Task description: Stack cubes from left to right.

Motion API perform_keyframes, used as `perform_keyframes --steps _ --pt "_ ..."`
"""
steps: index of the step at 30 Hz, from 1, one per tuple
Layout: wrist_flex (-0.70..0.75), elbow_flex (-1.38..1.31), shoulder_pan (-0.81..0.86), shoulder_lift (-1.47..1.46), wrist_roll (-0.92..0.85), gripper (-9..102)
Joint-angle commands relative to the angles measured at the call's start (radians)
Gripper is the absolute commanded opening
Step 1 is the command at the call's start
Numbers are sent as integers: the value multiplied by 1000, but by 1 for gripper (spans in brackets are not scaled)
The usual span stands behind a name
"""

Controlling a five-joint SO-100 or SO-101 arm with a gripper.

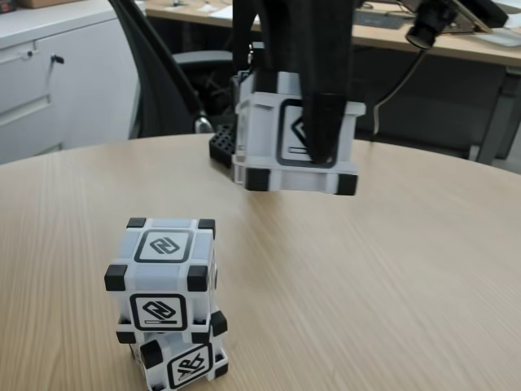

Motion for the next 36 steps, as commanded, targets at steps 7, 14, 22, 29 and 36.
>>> perform_keyframes --steps 7,14,22,29,36 --pt "11 -29 150 46 -38 0" --pt "9 -29 219 43 -60 0" --pt "-2 -29 256 -17 -86 0" --pt "-5 -40 256 -86 -124 0" --pt "-5 -40 256 -86 -117 0"
